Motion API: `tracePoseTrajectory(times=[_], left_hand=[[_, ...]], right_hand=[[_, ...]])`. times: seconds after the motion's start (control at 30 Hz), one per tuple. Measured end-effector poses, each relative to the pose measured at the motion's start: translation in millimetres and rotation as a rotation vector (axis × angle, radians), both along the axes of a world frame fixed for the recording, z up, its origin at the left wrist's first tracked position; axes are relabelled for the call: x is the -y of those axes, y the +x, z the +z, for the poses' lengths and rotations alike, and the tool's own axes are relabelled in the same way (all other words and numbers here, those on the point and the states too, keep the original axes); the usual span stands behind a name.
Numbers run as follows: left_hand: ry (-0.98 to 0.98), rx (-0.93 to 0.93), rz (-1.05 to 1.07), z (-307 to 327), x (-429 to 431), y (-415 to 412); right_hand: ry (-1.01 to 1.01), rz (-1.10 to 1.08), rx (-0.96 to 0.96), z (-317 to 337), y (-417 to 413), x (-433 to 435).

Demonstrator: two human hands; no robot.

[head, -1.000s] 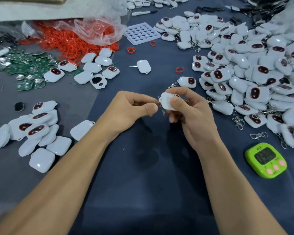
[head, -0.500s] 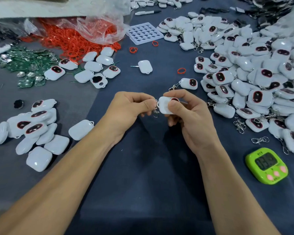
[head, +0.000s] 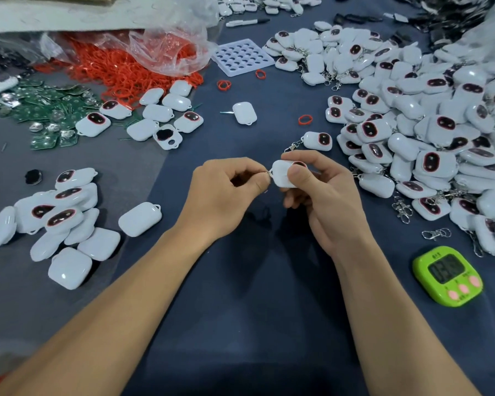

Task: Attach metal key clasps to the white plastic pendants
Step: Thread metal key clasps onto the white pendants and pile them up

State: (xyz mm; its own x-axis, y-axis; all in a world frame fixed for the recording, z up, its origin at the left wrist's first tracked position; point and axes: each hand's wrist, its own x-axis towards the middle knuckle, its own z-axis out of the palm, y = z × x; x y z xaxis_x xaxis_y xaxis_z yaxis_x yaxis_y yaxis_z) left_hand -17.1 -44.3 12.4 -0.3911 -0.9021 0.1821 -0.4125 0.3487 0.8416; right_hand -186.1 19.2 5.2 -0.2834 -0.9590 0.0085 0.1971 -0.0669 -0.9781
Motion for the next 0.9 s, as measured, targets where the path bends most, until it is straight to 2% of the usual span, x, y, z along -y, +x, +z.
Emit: tracePoseTrajectory(times=[0.23, 0.43, 0.5, 0.6, 0.73, 0.8, 0.9], left_hand=[[0.093, -0.067, -0.111, 1.1, 0.5, 1.1], [0.005, -0.023, -0.022, -0.9, -1.8, 0.9], [-0.07, 0.054, 0.002, -4.4, -3.5, 0.4], [-0.325, 0.288, 0.005, -7.8, -7.3, -2.8], [-0.595, 0.384, -0.036, -8.3, -6.8, -6.6], [-0.652, 0.42, -0.053, -10.4, -7.7, -7.6], [-0.616, 0.381, -0.032, -11.5, -9.0, -6.8]], right_hand=[[-0.02, 0.038, 0.013, 0.4, 1.3, 0.7], [0.0, 0.004, -0.054, -0.9, 3.1, 0.8], [-0.004, -0.015, -0.062, -0.7, 4.5, 0.0], [-0.02, -0.042, -0.077, -0.4, 6.5, -0.7], [-0.04, -0.062, -0.125, -1.5, 7.0, -1.5], [-0.047, -0.06, -0.143, -2.0, 7.2, -2.2], [-0.03, -0.045, -0.095, -1.4, 7.1, -2.3]])
